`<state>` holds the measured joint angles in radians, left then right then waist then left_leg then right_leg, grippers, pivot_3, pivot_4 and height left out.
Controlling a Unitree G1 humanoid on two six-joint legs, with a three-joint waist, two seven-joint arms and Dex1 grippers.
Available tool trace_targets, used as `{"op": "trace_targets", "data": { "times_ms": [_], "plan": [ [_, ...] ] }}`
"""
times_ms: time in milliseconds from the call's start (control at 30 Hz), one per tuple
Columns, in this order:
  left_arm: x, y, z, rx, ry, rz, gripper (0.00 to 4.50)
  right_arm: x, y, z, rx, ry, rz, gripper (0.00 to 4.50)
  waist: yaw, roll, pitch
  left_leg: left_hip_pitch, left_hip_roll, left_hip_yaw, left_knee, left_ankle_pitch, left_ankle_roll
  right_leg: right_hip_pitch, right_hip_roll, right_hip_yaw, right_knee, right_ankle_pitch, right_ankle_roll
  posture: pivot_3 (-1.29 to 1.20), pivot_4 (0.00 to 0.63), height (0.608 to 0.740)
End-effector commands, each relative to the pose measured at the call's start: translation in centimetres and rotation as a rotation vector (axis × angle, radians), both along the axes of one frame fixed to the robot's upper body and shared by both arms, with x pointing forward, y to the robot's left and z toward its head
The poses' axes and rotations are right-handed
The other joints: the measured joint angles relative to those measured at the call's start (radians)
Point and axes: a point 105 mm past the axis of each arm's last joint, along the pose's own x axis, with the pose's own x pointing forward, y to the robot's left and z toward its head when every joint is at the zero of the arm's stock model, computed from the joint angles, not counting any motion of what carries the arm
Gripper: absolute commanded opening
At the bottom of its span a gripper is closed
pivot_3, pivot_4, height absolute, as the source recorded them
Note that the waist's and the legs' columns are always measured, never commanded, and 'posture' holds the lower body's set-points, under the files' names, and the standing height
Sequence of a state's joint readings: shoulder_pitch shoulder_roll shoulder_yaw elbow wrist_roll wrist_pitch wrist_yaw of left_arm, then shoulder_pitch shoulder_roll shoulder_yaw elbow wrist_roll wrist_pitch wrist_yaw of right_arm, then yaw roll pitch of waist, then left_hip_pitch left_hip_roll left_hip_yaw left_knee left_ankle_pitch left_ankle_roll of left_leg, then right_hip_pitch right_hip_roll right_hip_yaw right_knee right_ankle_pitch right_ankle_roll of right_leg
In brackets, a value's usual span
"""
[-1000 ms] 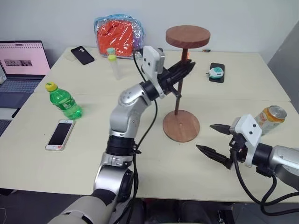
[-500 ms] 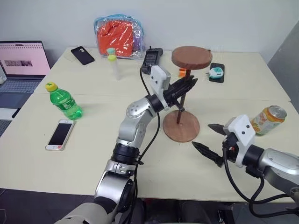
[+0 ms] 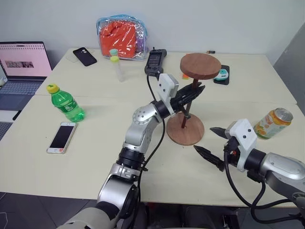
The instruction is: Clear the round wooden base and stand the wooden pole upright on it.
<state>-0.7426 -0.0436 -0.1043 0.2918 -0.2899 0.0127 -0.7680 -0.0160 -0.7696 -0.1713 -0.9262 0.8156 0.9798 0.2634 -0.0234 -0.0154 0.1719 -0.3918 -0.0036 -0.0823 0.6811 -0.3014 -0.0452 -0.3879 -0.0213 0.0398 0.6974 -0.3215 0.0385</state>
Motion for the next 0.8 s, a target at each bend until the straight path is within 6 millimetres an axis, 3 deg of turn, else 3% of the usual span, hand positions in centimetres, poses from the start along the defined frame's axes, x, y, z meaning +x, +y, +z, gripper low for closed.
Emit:
{"op": "trace_targets", "data": {
  "times_ms": [33,800],
  "plan": [
    [-0.51,-0.39,0.51,-0.023,-0.037,-0.008,0.27,-0.66,0.63,0.79,-0.01,-0.047,0.029,4.5,0.0,0.0,0.0,0.0,0.0,0.0,0.0,0.0,0.0,0.0,0.0,0.0,0.0,0.0,0.0,0.0,0.15,0.74],
    [-0.04,0.22,-0.44,-0.018,-0.033,0.042,0.27,-0.95,0.34,0.09,-0.015,-0.03,0.022,4.5,0.0,0.0,0.0,0.001,0.0,0.0,0.0,0.0,0.0,0.0,0.0,0.0,0.0,0.0,0.0,0.0,0.15,0.74]
  ]
}}
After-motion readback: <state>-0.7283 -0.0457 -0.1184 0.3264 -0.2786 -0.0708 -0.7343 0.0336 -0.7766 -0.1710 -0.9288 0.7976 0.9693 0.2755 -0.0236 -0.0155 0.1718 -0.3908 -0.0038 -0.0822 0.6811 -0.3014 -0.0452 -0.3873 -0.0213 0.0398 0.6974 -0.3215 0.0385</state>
